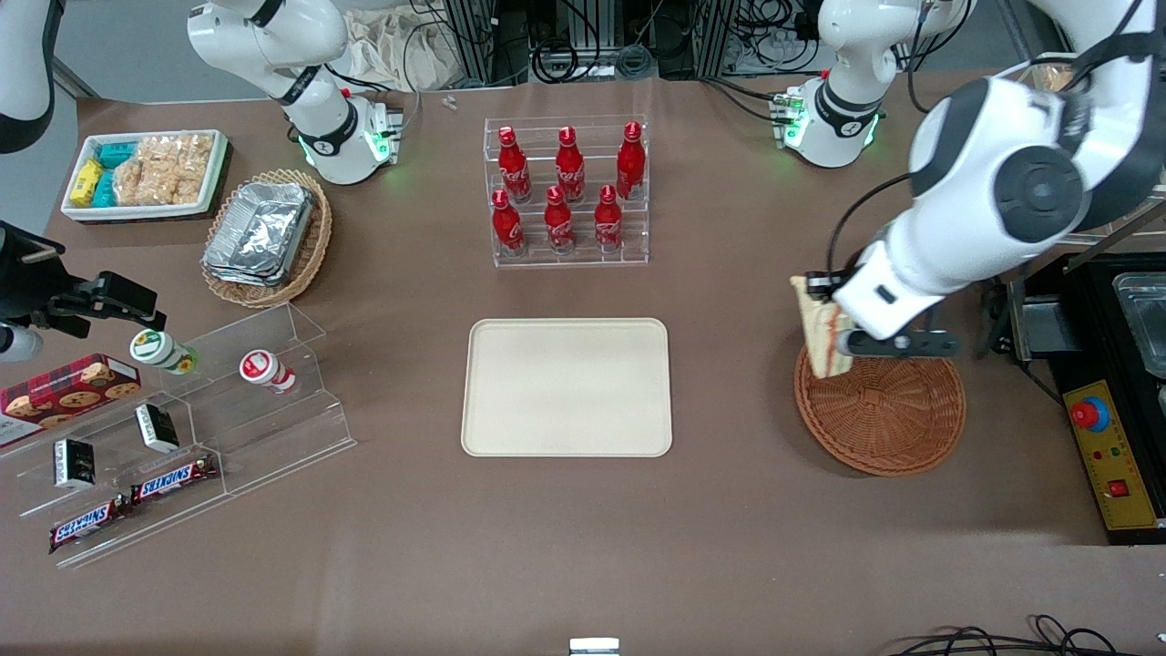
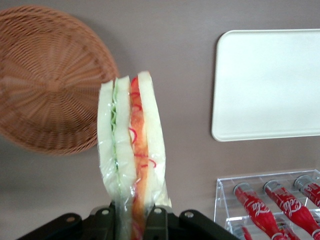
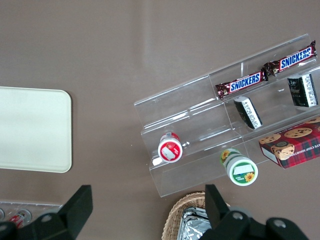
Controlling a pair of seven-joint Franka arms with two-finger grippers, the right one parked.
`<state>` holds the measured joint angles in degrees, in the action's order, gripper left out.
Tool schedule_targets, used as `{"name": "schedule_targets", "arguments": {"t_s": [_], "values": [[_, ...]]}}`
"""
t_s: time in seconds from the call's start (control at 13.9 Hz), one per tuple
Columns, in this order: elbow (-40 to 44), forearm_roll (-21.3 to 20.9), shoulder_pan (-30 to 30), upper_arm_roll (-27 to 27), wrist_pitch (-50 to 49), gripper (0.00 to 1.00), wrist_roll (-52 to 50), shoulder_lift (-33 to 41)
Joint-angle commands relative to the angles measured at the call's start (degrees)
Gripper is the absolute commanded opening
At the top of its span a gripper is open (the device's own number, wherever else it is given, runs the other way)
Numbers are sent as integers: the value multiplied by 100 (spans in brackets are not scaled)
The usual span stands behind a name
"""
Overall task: Place sandwich from basket to tray
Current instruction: 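Carry the sandwich over the cream tray and lower it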
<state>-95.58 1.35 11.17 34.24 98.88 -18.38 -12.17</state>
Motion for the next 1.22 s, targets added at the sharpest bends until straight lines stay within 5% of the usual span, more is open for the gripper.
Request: {"name": "schedule_targets", "arguments": {"t_s": [0.0,0.5,0.72,1.15], "values": [[31,-47,-474,30,507,1,-339,-478],[57,-1030,-1643,21,1625,0,-2194,-1673],[66,-1654,-1846,13,2011,0,-2441,-2218],[538,-2121,-2022,4,2478,0,-2442,-3053]]}}
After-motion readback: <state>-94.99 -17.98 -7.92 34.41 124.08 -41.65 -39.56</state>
